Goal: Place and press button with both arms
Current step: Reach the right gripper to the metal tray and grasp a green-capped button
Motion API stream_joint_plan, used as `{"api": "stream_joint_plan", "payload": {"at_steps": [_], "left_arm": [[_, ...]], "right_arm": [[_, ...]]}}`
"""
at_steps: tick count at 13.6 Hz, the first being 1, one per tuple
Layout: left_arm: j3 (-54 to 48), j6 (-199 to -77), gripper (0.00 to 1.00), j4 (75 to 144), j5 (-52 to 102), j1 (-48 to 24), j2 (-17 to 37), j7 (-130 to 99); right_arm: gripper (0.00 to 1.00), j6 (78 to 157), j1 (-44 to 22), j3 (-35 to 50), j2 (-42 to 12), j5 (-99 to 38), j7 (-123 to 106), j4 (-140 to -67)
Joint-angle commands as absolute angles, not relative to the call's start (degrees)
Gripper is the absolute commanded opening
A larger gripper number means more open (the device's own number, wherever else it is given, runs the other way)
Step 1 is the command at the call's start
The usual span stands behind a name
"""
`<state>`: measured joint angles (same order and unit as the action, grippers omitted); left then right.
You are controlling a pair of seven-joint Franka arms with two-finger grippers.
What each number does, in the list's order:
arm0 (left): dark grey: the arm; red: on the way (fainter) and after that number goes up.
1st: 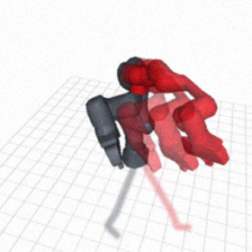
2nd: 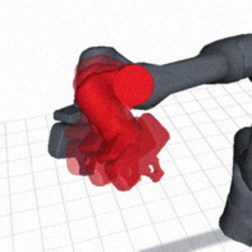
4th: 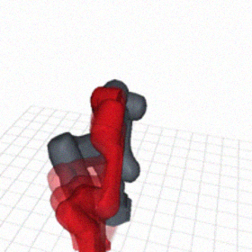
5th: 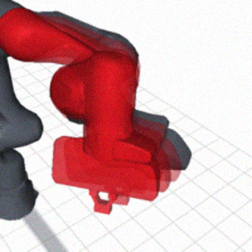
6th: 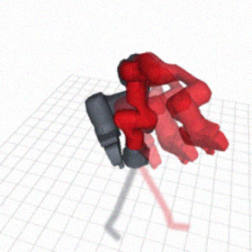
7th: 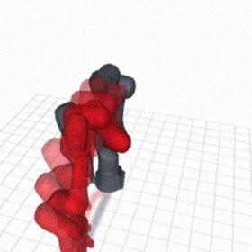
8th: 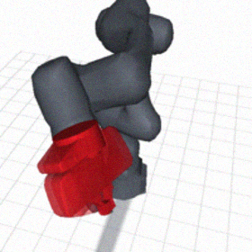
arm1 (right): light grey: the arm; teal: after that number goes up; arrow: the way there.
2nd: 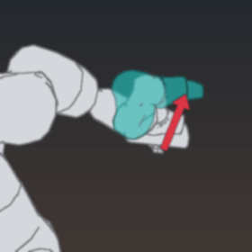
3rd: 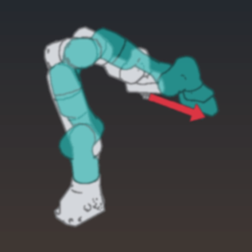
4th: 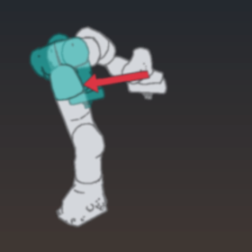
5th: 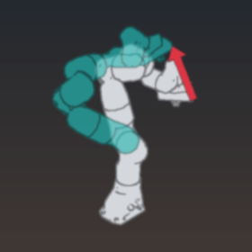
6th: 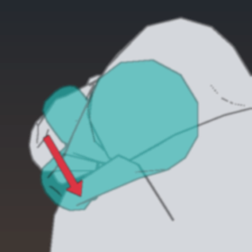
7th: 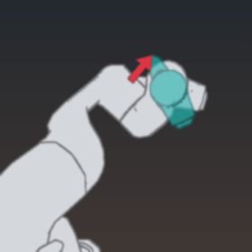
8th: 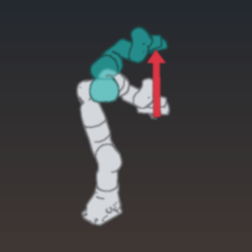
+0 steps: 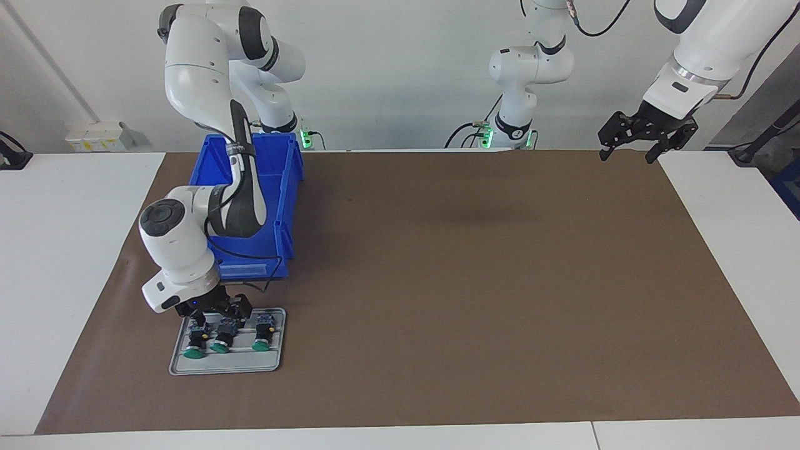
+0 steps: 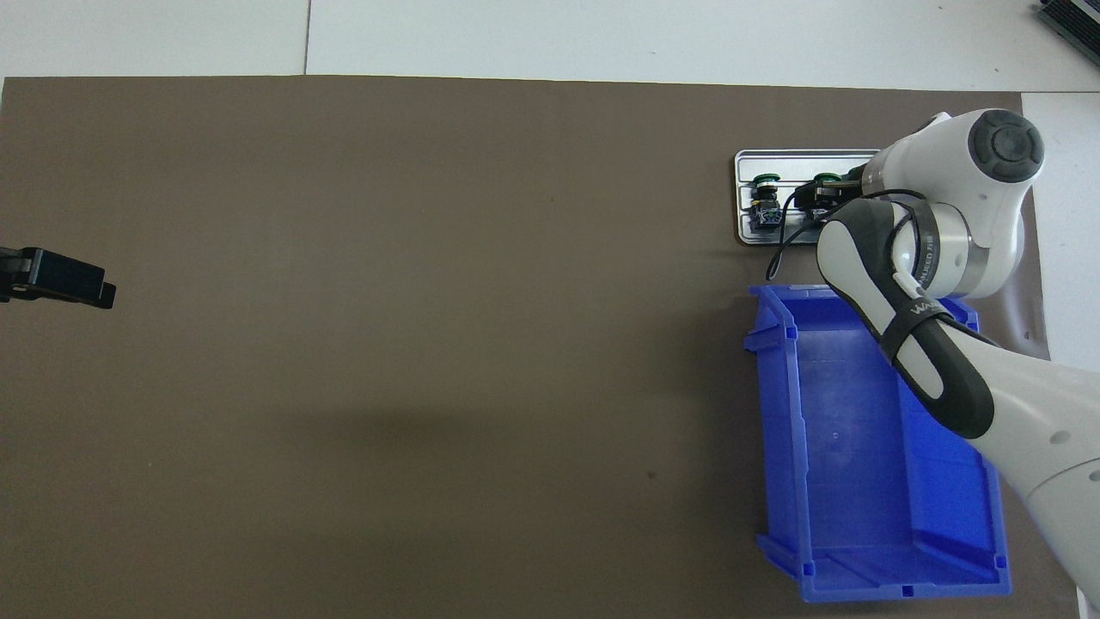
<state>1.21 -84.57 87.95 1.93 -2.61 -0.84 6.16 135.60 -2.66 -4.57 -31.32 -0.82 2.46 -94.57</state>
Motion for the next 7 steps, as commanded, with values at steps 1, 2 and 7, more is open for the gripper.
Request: {"api": "stream_joint_plan", "payload": {"at_steps": [1,2,7], "left_arm": [[0.70,-84.38,1.00,89.30,1.05,-2.11,-2.11,5.54],[0.70,-84.38,1.00,89.30,1.05,-2.11,-2.11,5.54],[0.70,-84.38,1.00,89.30,1.05,-2.11,-2.11,5.54]], "right_arm": [[0.83,139.21,-2.46,-4.39,-31.46,-2.29,0.62,-97.20],[0.77,139.31,-2.46,-4.39,-31.38,-2.29,0.53,-97.64],[0.31,139.13,-2.46,-4.31,-31.29,-2.29,-1.14,-98.09]]}}
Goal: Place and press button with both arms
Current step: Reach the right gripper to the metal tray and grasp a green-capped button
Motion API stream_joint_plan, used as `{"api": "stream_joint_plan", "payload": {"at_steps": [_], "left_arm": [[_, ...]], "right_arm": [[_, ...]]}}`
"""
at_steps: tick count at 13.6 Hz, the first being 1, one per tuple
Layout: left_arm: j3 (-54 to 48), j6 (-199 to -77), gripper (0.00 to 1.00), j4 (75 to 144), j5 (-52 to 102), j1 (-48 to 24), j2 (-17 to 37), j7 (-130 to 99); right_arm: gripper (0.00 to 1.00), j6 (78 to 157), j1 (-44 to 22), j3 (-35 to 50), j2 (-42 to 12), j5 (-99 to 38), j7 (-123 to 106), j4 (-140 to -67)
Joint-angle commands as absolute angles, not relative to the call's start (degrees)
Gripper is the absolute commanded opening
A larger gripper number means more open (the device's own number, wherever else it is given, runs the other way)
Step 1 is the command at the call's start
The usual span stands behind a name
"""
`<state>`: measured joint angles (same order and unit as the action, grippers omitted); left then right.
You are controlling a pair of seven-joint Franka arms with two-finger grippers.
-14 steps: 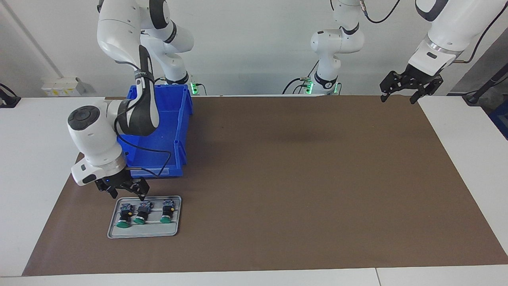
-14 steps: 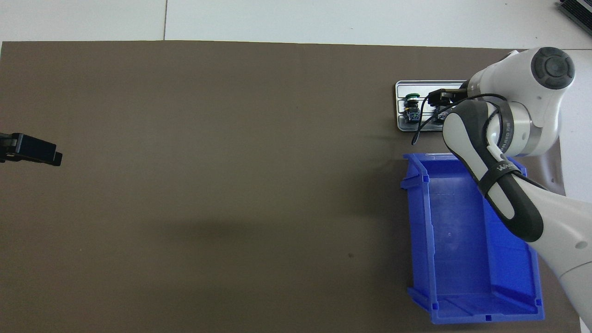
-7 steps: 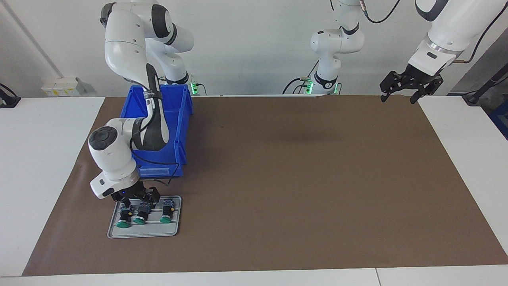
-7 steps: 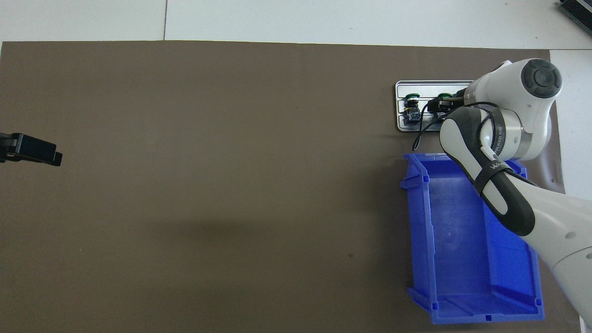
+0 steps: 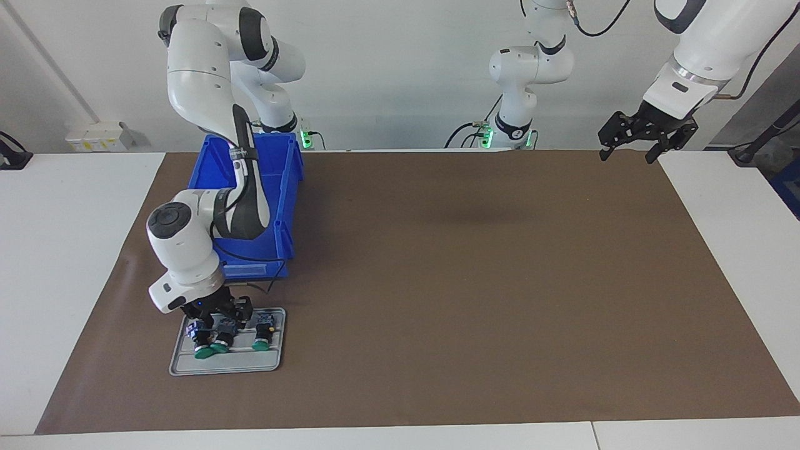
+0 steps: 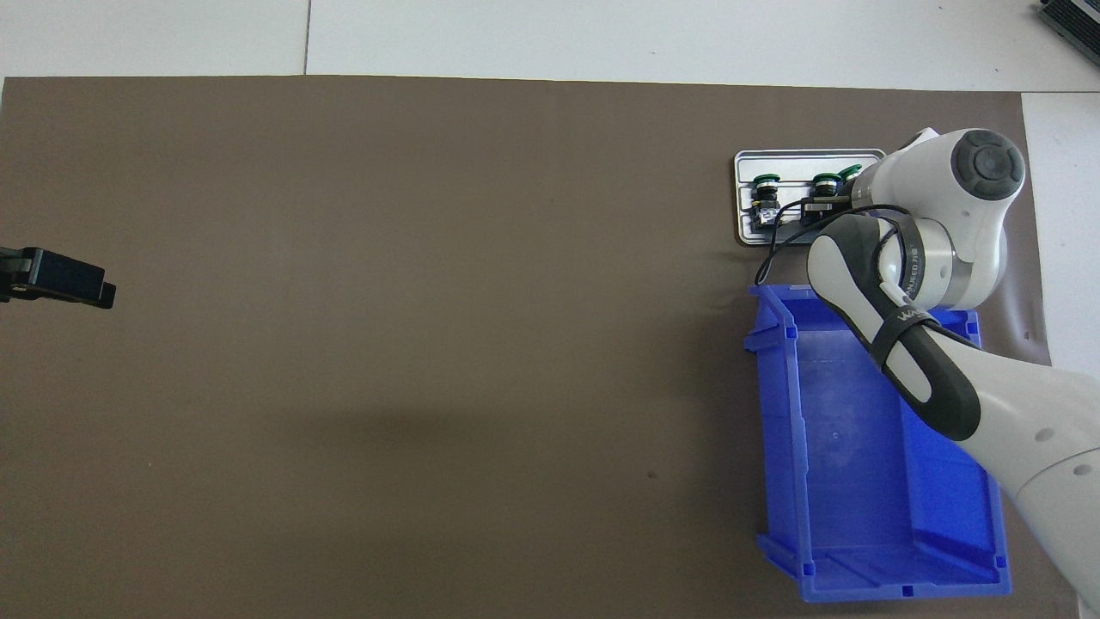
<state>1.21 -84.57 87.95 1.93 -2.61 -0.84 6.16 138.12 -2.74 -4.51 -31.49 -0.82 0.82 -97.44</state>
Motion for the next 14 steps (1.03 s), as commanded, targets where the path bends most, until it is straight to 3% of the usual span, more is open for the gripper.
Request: {"api": "stream_joint_plan", "payload": {"at_steps": [1,2,3,6,12,14], "left_arm": [[0.70,-84.38,1.00,89.30,1.05,-2.11,-2.11,5.54],[0.70,-84.38,1.00,89.30,1.05,-2.11,-2.11,5.54],[0.70,-84.38,1.00,89.30,1.05,-2.11,-2.20,5.54],[0.70,-84.38,1.00,89.30,1.05,-2.11,-2.11,5.54],[0.70,-84.38,1.00,89.30,1.05,-2.11,-2.11,5.54],[0.70,-84.38,1.00,89.30,1.05,-2.11,-2.11,5.54]], "right_arm": [[0.29,139.13,-2.46,-4.31,-31.29,-2.29,-1.23,-97.91],[0.10,139.04,-2.37,-4.39,-31.29,-2.29,-1.32,-97.74],[0.00,138.87,-2.46,-4.39,-31.29,-2.29,-1.14,-97.47],[0.00,135.55,-3.25,-4.66,-30.24,-2.29,0.69,-94.67],[0.00,107.89,-7.46,-4.75,-28.74,2.01,18.06,-74.83],[0.00,105.21,-11.14,-4.48,-28.74,1.94,29.82,-71.72]]}}
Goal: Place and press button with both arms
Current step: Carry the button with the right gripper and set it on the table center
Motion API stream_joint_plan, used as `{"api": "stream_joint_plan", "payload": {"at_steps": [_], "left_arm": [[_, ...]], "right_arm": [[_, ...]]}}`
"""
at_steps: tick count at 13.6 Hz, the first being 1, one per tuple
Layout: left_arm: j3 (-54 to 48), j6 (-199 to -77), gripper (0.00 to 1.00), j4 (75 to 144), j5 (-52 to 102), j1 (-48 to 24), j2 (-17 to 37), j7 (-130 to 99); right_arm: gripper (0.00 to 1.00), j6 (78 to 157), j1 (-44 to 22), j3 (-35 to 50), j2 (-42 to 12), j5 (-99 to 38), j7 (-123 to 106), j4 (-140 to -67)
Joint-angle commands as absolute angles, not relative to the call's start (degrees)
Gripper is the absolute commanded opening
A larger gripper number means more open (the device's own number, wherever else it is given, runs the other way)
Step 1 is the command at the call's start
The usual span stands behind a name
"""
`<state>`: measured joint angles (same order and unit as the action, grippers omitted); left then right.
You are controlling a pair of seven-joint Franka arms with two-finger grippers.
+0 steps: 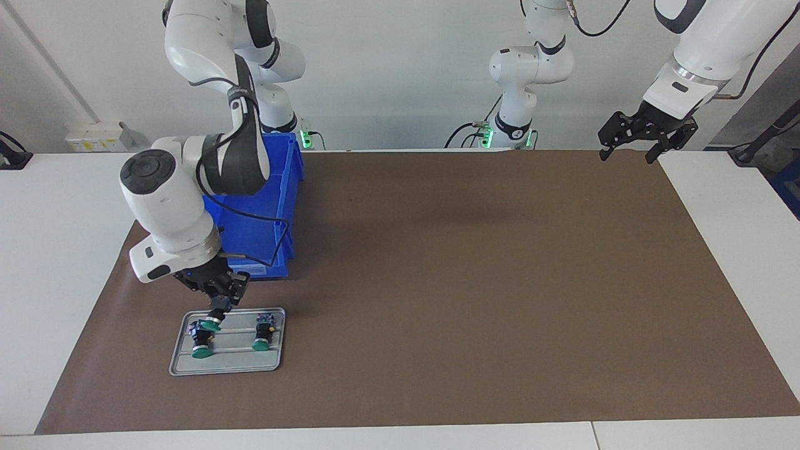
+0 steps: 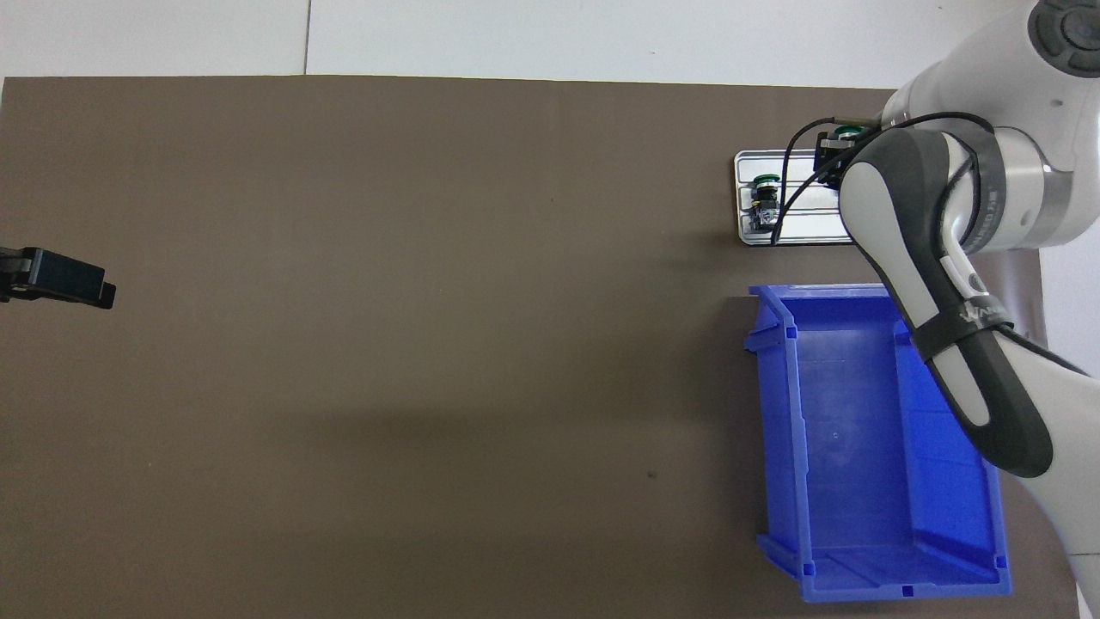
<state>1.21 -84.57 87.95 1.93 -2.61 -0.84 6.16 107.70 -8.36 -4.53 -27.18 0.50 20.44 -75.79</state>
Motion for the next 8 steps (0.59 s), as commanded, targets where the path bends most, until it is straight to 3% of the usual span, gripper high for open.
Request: {"api": "stream_joint_plan", "payload": {"at_steps": [1,8], "left_arm": [[0.70,-84.38,1.00,89.30,1.05,-2.11,-2.11,5.54],[0.70,-84.38,1.00,89.30,1.05,-2.11,-2.11,5.54]], "right_arm": [[0.00,105.47,-13.86,-4.40,-28.74,1.93,38.76,-71.63],[0.00,115.12,-28.98,-3.60,-29.26,0.00,99.58,-73.30]]}}
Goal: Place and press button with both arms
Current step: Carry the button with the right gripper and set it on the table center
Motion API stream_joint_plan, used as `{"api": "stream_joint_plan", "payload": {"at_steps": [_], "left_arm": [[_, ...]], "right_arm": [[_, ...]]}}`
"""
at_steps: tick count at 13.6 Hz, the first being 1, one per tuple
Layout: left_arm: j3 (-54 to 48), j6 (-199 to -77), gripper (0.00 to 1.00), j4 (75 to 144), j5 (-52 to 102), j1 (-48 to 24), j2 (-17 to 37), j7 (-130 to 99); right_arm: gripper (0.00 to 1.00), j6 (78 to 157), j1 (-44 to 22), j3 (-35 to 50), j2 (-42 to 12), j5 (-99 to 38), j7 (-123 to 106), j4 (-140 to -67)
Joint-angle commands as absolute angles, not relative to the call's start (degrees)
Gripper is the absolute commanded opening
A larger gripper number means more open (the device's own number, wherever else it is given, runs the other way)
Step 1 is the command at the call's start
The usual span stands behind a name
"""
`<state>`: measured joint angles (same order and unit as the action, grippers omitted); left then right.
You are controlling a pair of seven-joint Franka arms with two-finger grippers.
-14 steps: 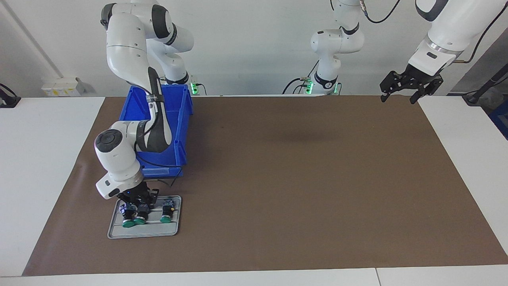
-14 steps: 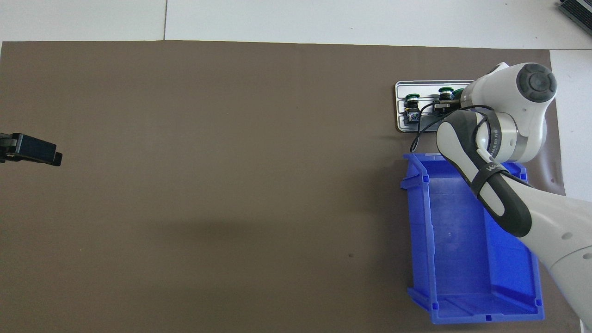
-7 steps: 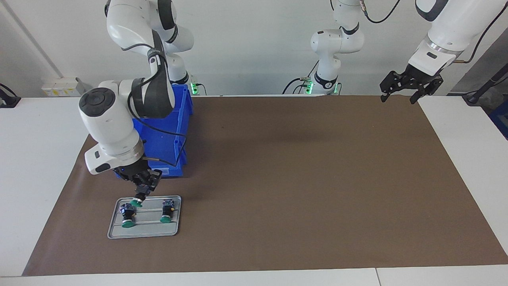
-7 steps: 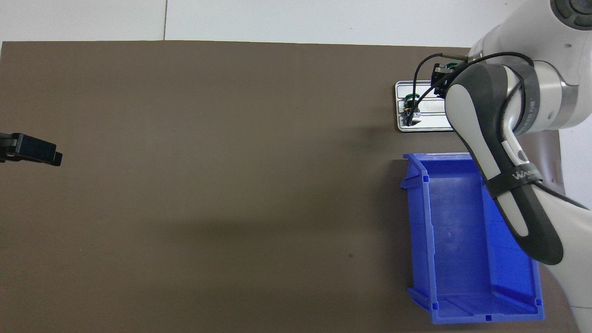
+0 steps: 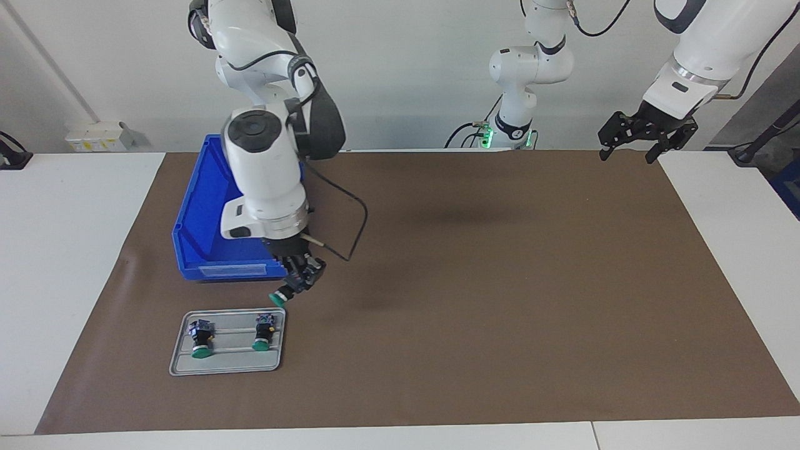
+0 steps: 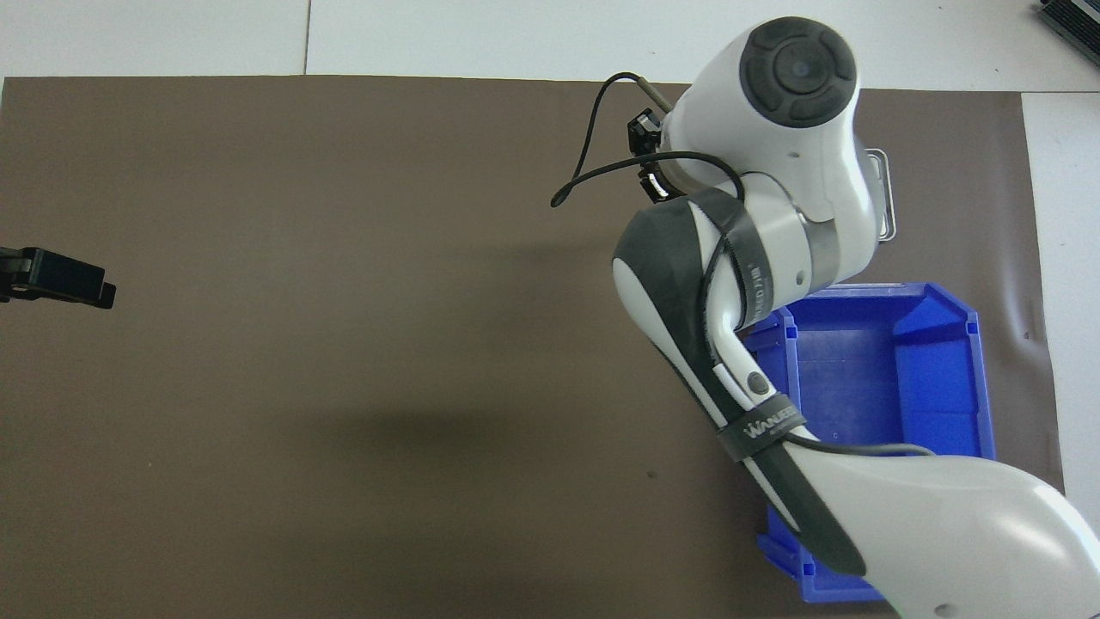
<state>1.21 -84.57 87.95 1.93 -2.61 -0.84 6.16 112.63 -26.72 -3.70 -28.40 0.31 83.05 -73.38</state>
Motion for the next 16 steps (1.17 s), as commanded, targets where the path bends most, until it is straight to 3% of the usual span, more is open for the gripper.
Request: {"api": "stream_joint_plan", "payload": {"at_steps": [1,6,15,16], "left_arm": [[0.70,-84.38,1.00,89.30,1.05,-2.11,-2.11,5.54],[0.70,-84.38,1.00,89.30,1.05,-2.11,-2.11,5.54],[0.70,-84.38,1.00,89.30,1.05,-2.11,-2.20,5.54],[0.70,-84.38,1.00,89.30,1.05,-2.11,-2.11,5.54]], "right_arm": [[0.00,116.18,-30.66,-3.60,-29.44,0.09,107.15,-74.17],[0.00,120.13,-40.76,-3.60,-37.52,4.30,132.24,-73.82],[0.00,126.64,-43.95,-3.60,-36.48,4.66,136.05,-84.63],[0.32,128.56,-44.12,-3.60,-36.21,4.66,136.14,-86.20]]}}
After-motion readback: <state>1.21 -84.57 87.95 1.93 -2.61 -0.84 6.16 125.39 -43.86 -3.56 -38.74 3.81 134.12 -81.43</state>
